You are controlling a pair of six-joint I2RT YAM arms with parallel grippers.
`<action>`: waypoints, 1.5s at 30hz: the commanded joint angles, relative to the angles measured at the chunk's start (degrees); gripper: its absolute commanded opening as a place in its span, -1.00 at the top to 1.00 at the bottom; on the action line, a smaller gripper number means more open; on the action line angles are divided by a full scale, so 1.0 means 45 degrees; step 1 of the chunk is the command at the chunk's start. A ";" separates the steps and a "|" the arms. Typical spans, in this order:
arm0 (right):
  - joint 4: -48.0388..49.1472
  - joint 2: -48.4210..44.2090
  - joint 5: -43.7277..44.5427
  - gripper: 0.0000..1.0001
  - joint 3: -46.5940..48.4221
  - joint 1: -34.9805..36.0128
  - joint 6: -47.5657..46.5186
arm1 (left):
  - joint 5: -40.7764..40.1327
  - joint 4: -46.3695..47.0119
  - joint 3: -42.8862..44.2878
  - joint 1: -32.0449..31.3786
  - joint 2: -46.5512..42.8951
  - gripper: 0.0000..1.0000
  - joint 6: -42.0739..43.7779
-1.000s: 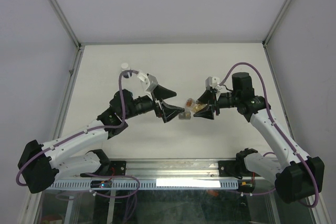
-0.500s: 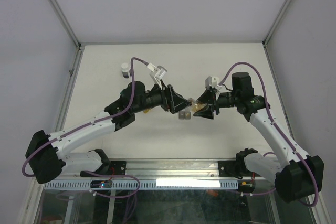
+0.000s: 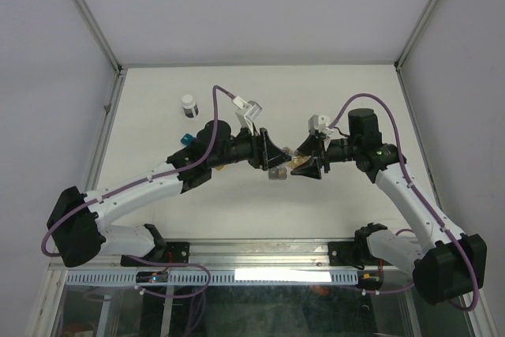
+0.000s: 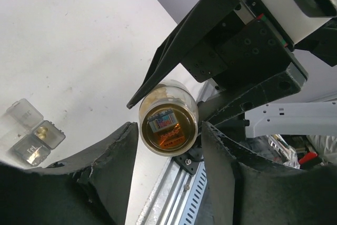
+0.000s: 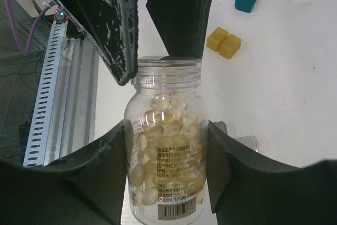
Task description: Sort the pills into containers
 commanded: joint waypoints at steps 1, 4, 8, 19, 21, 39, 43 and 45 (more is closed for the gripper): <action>0.0548 -0.0057 -0.0137 1.00 0.0481 -0.0026 0.0025 | 0.0343 0.0148 0.0746 -0.0141 0.0067 0.03 0.0098; 0.0534 -0.0059 -0.0134 1.00 0.0487 -0.0026 0.0012 | 0.0480 0.0153 0.0774 -0.0165 0.0108 0.18 0.0143; 0.0528 -0.0074 -0.0159 1.00 0.0498 -0.0026 0.0013 | 0.0980 0.0153 0.0784 -0.0176 0.0284 0.37 0.0359; 0.0508 -0.0098 -0.0184 1.00 0.0502 -0.0028 0.0011 | 0.4840 -0.1111 0.0607 -0.0161 0.1348 0.49 0.7443; 0.0508 -0.0080 -0.0179 1.00 0.0497 -0.0027 0.0014 | 0.5912 -0.1818 0.0654 -0.0162 0.1321 0.46 0.9909; 0.0314 -0.0040 -0.0289 1.00 0.0556 -0.0026 -0.0121 | 0.6152 -0.1647 0.1861 0.0511 0.1329 -0.79 1.3883; 0.0314 -0.0022 -0.0317 1.00 0.0557 -0.0026 -0.0112 | 0.5488 -0.0766 0.0961 0.0541 0.0675 -0.98 1.3325; 0.0314 0.0008 -0.0317 1.00 0.0561 -0.0026 -0.0110 | 0.5136 -0.0401 0.0640 0.0560 0.0489 -0.98 1.2988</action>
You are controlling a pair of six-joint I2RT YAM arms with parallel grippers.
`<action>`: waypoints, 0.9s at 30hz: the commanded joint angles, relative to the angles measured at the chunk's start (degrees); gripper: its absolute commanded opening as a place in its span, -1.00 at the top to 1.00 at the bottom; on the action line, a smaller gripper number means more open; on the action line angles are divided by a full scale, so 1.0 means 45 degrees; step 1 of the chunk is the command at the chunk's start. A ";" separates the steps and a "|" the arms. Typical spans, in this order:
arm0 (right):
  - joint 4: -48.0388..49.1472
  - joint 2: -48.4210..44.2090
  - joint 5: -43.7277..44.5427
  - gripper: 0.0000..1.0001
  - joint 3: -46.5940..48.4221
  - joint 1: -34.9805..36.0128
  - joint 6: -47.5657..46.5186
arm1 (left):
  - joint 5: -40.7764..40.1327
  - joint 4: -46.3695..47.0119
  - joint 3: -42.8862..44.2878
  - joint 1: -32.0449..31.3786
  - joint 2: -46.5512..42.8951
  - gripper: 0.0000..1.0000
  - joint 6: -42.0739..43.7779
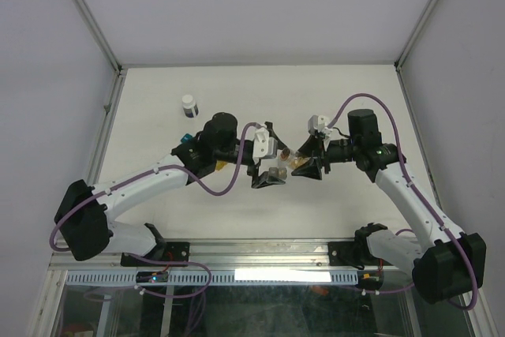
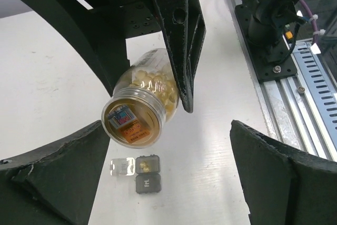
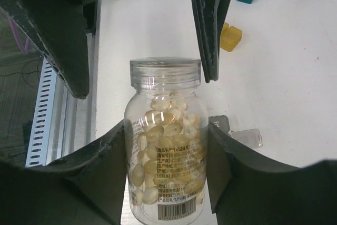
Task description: Sort the pills into containers
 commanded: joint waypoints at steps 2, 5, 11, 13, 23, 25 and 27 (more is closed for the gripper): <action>0.0687 -0.0069 -0.0478 1.00 0.0564 0.0021 -0.0021 | -0.1098 0.2021 -0.0840 0.0078 -0.0955 -0.98 -0.1199; 0.0677 -0.0059 -0.0472 1.00 0.0564 0.0025 -0.0058 | -0.1947 0.3338 -0.1795 0.0213 -0.1623 -0.98 -0.2607; 0.0652 0.0008 -0.0541 1.00 0.0527 0.0017 -0.0143 | -0.4113 0.6385 -0.4050 0.0476 -0.3571 -0.98 -0.7016; 0.0653 0.0031 -0.0568 1.00 0.0517 0.0017 -0.0182 | -0.4995 0.6637 -0.4533 0.0491 -0.4221 -0.98 -0.8776; 0.0672 0.0065 -0.0522 1.00 0.0510 -0.0001 -0.0200 | -0.6404 0.4492 -0.3143 0.0157 -0.3629 -0.54 -1.5131; 0.0659 0.0073 -0.0504 1.00 0.0506 -0.0001 -0.0214 | -0.7506 0.2912 -0.2416 -0.0394 -0.3294 -0.54 -1.4680; 0.0653 0.0068 -0.0495 1.00 0.0505 -0.0001 -0.0220 | -0.8002 0.2306 -0.1855 -0.0709 -0.2957 -0.55 -1.4409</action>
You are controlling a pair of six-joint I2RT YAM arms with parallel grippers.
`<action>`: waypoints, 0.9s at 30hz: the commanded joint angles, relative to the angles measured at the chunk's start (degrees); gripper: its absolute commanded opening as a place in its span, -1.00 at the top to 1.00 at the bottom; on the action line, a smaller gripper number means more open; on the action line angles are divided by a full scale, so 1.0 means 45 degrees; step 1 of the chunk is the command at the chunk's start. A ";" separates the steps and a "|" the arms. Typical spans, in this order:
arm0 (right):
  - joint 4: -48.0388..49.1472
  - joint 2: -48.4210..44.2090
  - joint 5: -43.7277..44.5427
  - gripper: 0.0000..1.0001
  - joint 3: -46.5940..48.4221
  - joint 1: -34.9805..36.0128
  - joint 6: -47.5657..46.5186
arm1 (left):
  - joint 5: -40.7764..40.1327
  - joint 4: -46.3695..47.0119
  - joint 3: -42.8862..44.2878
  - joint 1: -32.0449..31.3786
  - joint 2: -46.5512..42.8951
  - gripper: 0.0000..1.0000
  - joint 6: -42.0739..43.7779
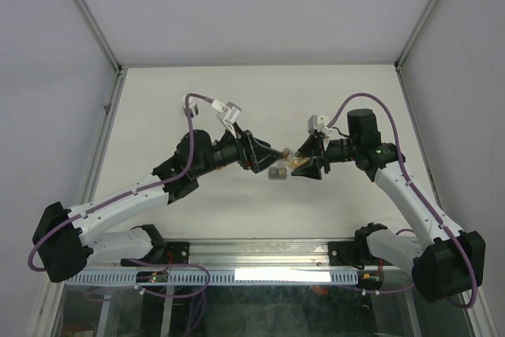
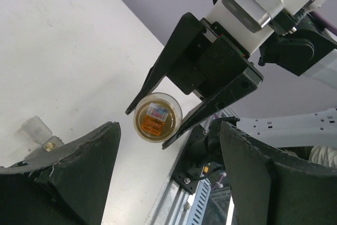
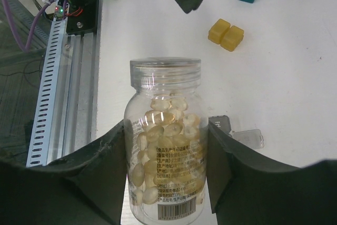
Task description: Sort the pills into containers
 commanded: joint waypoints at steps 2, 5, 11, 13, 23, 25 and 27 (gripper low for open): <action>0.0653 -0.0049 -0.0391 1.00 0.0506 0.0010 -0.0167 | -0.1778 -0.2083 0.1736 -0.0759 0.0710 -0.55 -0.0536; 0.0653 -0.0048 -0.0379 1.00 0.0508 0.0002 -0.0169 | -0.1705 -0.2431 0.2345 -0.0882 0.1166 -0.57 -0.0319; 0.0638 -0.0063 -0.0405 1.00 0.0507 0.0000 -0.0168 | -0.1361 -0.2760 0.2903 -0.1019 0.1777 -0.48 -0.0048; 0.0634 -0.0068 -0.0399 1.00 0.0506 -0.0001 -0.0161 | -0.1273 -0.2859 0.3007 -0.1042 0.1933 -0.44 0.0005; 0.0633 -0.0068 -0.0413 1.00 0.0507 0.0008 -0.0163 | -0.0610 -0.2883 0.3254 -0.1042 0.2383 -0.23 0.0072; 0.0633 -0.0085 -0.0421 1.00 0.0497 -0.0001 -0.0171 | -0.0492 -0.2883 0.3269 -0.1042 0.2448 -0.13 0.0104; 0.0633 -0.0088 -0.0413 1.00 0.0510 0.0006 -0.0171 | -0.0327 -0.2885 0.3300 -0.1042 0.2523 0.01 0.0158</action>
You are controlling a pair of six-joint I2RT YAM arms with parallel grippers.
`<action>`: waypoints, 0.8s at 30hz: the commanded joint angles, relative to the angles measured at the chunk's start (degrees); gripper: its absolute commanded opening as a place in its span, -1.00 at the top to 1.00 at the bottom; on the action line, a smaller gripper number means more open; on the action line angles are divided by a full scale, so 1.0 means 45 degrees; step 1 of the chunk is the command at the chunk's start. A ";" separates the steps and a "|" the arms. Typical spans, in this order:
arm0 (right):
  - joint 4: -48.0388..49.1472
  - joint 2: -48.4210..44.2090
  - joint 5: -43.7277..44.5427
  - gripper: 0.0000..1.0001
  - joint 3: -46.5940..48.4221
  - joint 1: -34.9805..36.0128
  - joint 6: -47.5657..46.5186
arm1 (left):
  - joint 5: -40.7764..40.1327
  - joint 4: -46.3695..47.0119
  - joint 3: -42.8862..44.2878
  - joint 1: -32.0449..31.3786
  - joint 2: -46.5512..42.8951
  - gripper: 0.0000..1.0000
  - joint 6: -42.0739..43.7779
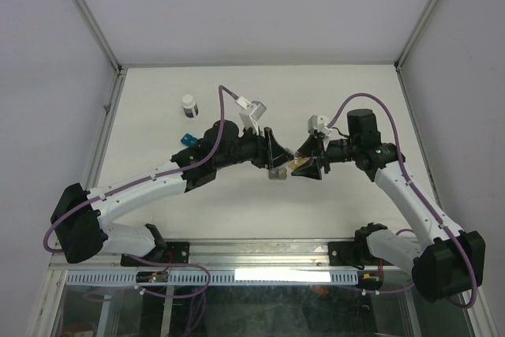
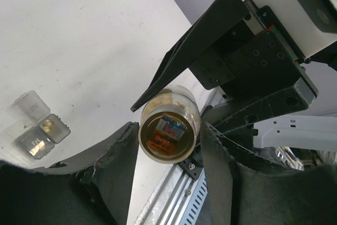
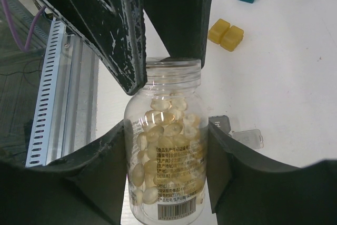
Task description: Sort the pills into containers
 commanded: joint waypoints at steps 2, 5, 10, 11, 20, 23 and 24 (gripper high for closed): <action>0.0633 -0.0089 -0.0424 1.00 0.0498 0.0012 -0.0122 | 0.0775 0.0338 0.0660 -0.0100 0.0158 0.16 0.0420; 0.0633 -0.0088 -0.0427 1.00 0.0502 0.0006 -0.0103 | 0.1142 0.0337 0.0740 -0.0110 0.0343 0.37 0.0578; 0.0636 -0.0116 -0.0410 1.00 0.0510 -0.0001 -0.0102 | 0.2322 0.0354 0.0795 -0.0100 0.0626 0.49 0.1242; 0.0626 -0.0111 -0.0423 1.00 0.0507 0.0004 -0.0103 | 0.2689 0.0391 0.0784 -0.0100 0.0701 0.50 0.1527; 0.0558 -0.0205 -0.0454 1.00 0.0505 0.0016 -0.0215 | 0.7127 0.0444 0.0079 -0.0120 0.0818 0.51 0.9605; 0.0536 -0.0185 -0.0475 1.00 0.0527 0.0021 -0.0247 | 0.8790 -0.0352 -0.0105 -0.0072 0.0549 0.27 1.3810; 0.0524 -0.0185 -0.0465 1.00 0.0517 0.0018 -0.0257 | 0.9084 -0.0957 0.0098 0.0006 0.0620 0.23 1.4744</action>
